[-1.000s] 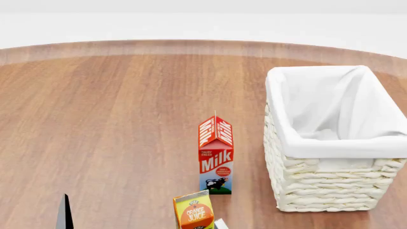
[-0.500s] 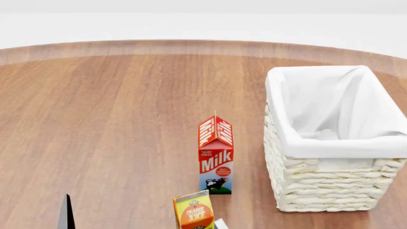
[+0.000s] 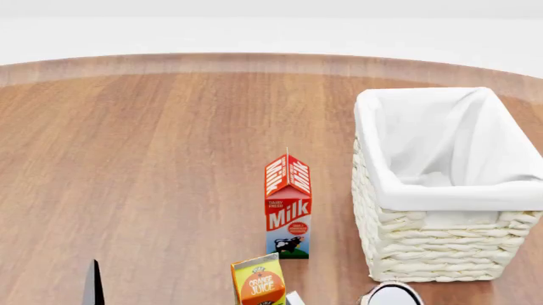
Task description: Pick up the tomato sauce, and put it in the basket.
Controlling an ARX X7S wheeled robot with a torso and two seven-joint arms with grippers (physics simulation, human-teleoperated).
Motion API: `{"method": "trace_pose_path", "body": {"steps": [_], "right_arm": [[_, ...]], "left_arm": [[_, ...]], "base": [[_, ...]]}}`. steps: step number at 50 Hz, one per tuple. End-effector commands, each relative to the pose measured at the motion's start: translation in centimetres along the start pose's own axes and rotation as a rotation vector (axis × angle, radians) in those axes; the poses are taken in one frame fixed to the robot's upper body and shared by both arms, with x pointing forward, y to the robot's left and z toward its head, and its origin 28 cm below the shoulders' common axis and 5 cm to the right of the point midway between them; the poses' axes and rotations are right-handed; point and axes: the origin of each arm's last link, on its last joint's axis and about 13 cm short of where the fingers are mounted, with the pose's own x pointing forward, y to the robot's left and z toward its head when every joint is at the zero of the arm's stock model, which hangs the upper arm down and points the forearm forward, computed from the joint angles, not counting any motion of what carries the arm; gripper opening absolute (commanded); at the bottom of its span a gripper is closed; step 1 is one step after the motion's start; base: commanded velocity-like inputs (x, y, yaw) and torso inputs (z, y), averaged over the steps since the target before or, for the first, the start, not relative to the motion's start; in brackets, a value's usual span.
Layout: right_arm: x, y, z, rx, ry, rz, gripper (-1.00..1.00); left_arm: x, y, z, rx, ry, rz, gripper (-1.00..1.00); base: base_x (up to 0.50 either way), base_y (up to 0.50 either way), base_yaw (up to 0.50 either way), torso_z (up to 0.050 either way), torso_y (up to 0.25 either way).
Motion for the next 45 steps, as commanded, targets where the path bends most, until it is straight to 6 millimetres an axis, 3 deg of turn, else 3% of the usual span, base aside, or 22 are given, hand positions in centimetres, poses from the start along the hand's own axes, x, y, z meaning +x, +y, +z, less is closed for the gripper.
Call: {"method": "trace_pose_path", "body": {"steps": [1, 9, 18, 27, 30, 31, 36, 40, 45], "right_arm": [[3.8, -0.1, 6.9, -0.018, -0.259, -0.022, -1.00], [6.5, -0.1, 11.2, -0.009, -0.401, -0.040, -1.00], [11.1, -0.1, 13.5, -0.010, -0.459, -0.066, -1.00], [18.4, -0.4, 13.1, -0.008, -0.380, -0.067, -1.00], [19.7, -0.4, 13.0, -0.007, -0.371, -0.072, -1.00], [21.4, -0.5, 13.0, -0.011, -0.364, -0.084, -1.00], [24.0, -0.6, 13.4, 0.086, -0.305, -0.073, -1.00], [25.2, -0.6, 14.3, 0.079, -0.291, -0.080, -1.00], [28.0, -1.1, 14.7, 0.018, -0.282, -0.116, -1.00]], "left_arm": [[0.0, 0.1, -0.1, -0.006, 0.006, 0.001, 1.00], [0.0, 0.1, -0.1, -0.006, 0.006, 0.005, 1.00], [0.1, 0.2, -0.3, -0.006, 0.009, 0.010, 1.00], [0.2, 0.1, -0.4, -0.005, 0.013, 0.008, 1.00], [0.2, 0.1, -0.4, -0.005, 0.013, 0.007, 1.00], [0.2, 0.1, -0.4, -0.005, 0.012, 0.007, 1.00], [0.2, 0.1, -0.4, -0.005, 0.012, 0.008, 1.00], [0.2, 0.1, -0.4, -0.004, 0.014, 0.008, 1.00], [0.2, 0.1, -0.4, -0.004, 0.014, 0.008, 1.00]], "base": [[0.00, 0.00, 0.00, 0.000, 0.000], [0.00, 0.00, 0.00, 0.000, 0.000], [0.00, 0.00, 0.00, 0.000, 0.000], [0.00, 0.00, 0.00, 0.000, 0.001], [0.00, 0.00, 0.00, 0.000, 0.000], [0.00, 0.00, 0.00, 0.000, 0.000], [0.00, 0.00, 0.00, 0.000, 0.000], [0.00, 0.00, 0.00, 0.000, 0.000], [0.00, 0.00, 0.00, 0.000, 0.000]]}}
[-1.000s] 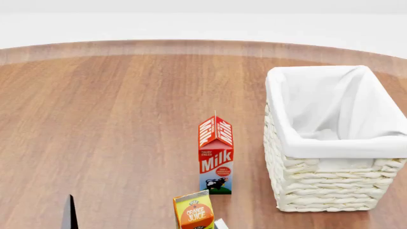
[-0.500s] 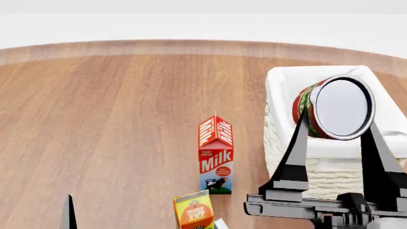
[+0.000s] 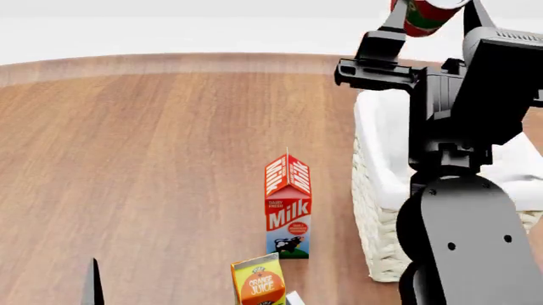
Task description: Pick up the tomato sauce, and put it in the basket.
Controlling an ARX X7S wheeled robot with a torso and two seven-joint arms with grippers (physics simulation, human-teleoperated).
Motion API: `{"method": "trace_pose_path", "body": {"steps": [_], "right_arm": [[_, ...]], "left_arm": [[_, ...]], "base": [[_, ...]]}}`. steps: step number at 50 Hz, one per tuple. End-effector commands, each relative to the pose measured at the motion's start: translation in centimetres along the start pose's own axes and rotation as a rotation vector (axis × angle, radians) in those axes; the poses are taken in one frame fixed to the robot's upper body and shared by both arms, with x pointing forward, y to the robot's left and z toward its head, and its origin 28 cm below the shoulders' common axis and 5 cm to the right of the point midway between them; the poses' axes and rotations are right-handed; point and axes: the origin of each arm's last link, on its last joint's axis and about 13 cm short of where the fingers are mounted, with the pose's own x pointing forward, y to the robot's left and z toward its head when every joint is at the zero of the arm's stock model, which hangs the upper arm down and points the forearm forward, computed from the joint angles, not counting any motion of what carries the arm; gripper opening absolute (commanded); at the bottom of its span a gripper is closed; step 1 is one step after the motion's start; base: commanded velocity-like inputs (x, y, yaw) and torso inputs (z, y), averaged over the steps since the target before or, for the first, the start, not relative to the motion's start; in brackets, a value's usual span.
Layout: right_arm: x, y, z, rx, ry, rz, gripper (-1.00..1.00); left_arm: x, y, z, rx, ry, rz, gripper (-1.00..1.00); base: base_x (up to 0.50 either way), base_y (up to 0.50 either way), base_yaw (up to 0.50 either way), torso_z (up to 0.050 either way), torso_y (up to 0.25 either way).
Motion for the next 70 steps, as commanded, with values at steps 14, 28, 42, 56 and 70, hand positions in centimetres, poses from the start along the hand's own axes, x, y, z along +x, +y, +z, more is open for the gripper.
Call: {"method": "trace_pose_path", "body": {"steps": [14, 28, 42, 56, 70], "right_arm": [[10.6, -0.8, -2.6, -0.142, 0.092, -0.096, -1.00], [10.1, -1.6, -3.8, -0.206, 0.336, -0.174, -1.00], [8.1, -3.2, -6.0, -0.267, 0.555, -0.279, -1.00], [5.4, -3.9, -9.2, -0.272, 0.619, -0.279, -1.00], [3.6, -4.2, -11.1, -0.292, 0.669, -0.272, -1.00]], "left_arm": [[0.1, 0.1, 0.0, 0.002, 0.000, 0.005, 1.00], [0.1, 0.0, -0.1, 0.001, 0.003, 0.007, 1.00], [0.2, 0.0, -0.2, 0.003, 0.007, 0.004, 1.00], [0.1, 0.0, -0.1, 0.005, 0.005, 0.005, 1.00], [0.1, 0.0, -0.2, 0.005, 0.006, 0.008, 1.00]], "base": [[0.00, 0.00, 0.00, 0.000, 0.001], [0.00, 0.00, 0.00, 0.000, 0.000], [0.00, 0.00, 0.00, 0.000, 0.001], [0.00, 0.00, 0.00, 0.000, 0.000], [0.00, 0.00, 0.00, 0.000, 0.000]]}}
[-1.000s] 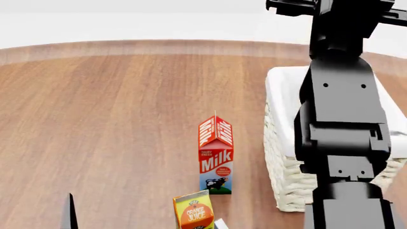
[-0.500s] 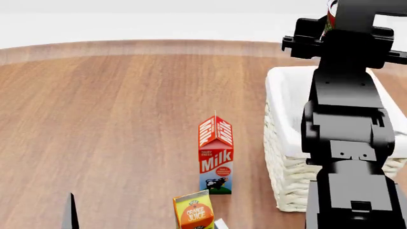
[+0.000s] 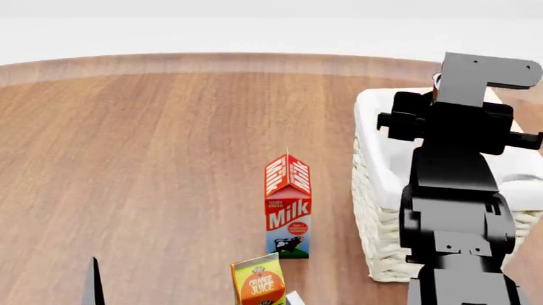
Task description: Pick up the tomato sauce, and put it in the basket.
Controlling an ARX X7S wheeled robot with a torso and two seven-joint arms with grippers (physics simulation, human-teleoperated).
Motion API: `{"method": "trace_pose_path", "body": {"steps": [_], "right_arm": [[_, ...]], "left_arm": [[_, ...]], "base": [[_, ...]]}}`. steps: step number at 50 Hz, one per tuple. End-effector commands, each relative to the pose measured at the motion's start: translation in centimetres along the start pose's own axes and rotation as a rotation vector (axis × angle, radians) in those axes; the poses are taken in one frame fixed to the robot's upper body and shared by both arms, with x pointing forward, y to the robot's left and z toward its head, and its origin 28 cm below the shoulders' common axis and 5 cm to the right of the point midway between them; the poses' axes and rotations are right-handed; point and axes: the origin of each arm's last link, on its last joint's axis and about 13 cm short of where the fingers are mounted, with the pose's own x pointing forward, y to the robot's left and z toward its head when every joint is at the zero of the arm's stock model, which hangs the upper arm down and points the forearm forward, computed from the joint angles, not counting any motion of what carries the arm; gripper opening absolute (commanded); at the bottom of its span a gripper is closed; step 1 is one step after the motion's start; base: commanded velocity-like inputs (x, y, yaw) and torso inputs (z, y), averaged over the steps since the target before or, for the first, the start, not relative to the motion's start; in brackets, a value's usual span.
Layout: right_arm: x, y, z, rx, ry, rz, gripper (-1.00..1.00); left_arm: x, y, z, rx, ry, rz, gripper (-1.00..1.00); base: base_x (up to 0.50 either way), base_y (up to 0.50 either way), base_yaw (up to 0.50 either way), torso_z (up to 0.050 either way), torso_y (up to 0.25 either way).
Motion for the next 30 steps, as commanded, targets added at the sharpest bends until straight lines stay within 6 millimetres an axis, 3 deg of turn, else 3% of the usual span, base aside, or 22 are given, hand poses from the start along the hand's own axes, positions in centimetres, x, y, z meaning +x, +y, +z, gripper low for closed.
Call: {"method": "trace_pose_path", "body": {"steps": [1, 30], "right_arm": [[-0.2, -0.2, -2.2, -0.055, 0.036, -0.002, -1.00], [-0.5, -0.5, -4.1, -0.022, 0.086, 0.000, -1.00]], "left_arm": [[0.0, 0.0, 0.0, 0.000, 0.001, 0.002, 1.00], [0.1, 0.0, -0.2, 0.001, 0.007, 0.004, 1.00]], "base": [[0.00, 0.00, 0.00, 0.000, 0.000], [0.00, 0.00, 0.00, 0.000, 0.000]]}}
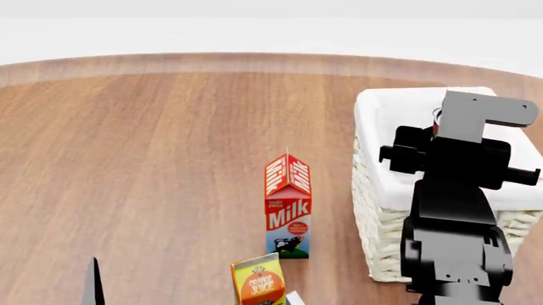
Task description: Pick up the tomato sauce, and put it in the basket.
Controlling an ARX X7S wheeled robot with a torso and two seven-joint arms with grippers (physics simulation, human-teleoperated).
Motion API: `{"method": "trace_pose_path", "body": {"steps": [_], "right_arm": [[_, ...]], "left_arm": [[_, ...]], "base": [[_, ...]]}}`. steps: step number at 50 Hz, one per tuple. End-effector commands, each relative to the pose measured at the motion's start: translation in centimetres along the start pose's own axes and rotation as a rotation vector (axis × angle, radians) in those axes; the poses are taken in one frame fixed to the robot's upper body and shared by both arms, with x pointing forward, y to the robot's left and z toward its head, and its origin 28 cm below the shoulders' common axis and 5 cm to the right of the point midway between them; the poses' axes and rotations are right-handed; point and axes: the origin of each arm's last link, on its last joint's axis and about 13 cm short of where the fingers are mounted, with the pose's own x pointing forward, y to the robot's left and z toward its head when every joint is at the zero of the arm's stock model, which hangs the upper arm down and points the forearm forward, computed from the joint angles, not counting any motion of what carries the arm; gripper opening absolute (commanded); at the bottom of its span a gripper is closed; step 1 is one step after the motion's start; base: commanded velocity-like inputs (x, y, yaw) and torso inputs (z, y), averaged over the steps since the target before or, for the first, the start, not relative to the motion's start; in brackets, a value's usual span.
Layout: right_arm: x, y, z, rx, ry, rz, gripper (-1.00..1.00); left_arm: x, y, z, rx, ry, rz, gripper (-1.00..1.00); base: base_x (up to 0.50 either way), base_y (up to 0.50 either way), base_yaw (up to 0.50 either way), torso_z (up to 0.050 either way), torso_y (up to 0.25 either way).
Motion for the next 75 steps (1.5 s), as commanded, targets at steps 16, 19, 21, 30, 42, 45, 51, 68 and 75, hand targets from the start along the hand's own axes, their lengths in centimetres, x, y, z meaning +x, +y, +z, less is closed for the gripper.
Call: {"method": "trace_pose_path", "body": {"steps": [16, 19, 21, 30, 42, 45, 51, 68, 75], "right_arm": [[-0.1, 0.0, -0.7, -0.016, 0.008, 0.005, 1.00], [-0.1, 0.0, -0.7, -0.018, 0.006, 0.005, 1.00], [-0.1, -0.1, -0.6, -0.018, 0.002, 0.005, 1.00], [0.1, 0.1, 0.6, 0.012, -0.084, 0.009, 1.00], [0.2, 1.4, 4.8, 0.073, -0.325, 0.064, 1.00], [0.0, 1.9, 5.7, 0.087, -0.395, 0.101, 1.00], [-2.3, 1.8, 7.4, 0.139, -0.496, 0.203, 1.00], [-11.1, -1.8, 11.2, 0.241, -0.854, 0.313, 1.00], [-13.7, -2.7, 9.8, 0.272, -0.949, 0.313, 1.00]], "left_arm": [[0.0, 0.0, 0.0, 0.000, 0.002, -0.001, 1.00], [0.0, -0.1, 0.0, 0.001, 0.001, -0.003, 1.00], [0.0, 0.0, 0.0, 0.001, 0.001, -0.002, 1.00], [0.0, -0.1, 0.0, -0.001, 0.003, -0.003, 1.00], [0.0, -0.1, -0.1, -0.003, 0.003, -0.006, 1.00], [0.0, -0.2, -0.1, -0.002, 0.003, -0.007, 1.00], [0.0, -0.1, 0.0, -0.003, 0.002, -0.006, 1.00], [0.0, -0.3, 0.0, 0.000, 0.001, -0.011, 1.00], [-0.1, -0.3, 0.0, 0.000, 0.000, -0.011, 1.00]], "base": [[0.00, 0.00, 0.00, 0.000, 0.001], [0.00, 0.00, 0.00, 0.000, 0.000], [0.00, 0.00, 0.00, 0.000, 0.000], [0.00, 0.00, 0.00, 0.000, 0.000], [0.00, 0.00, 0.00, 0.000, 0.000], [0.00, 0.00, 0.00, 0.000, 0.000], [0.00, 0.00, 0.00, 0.000, 0.000], [0.00, 0.00, 0.00, 0.000, 0.000], [0.00, 0.00, 0.00, 0.000, 0.000]]}}
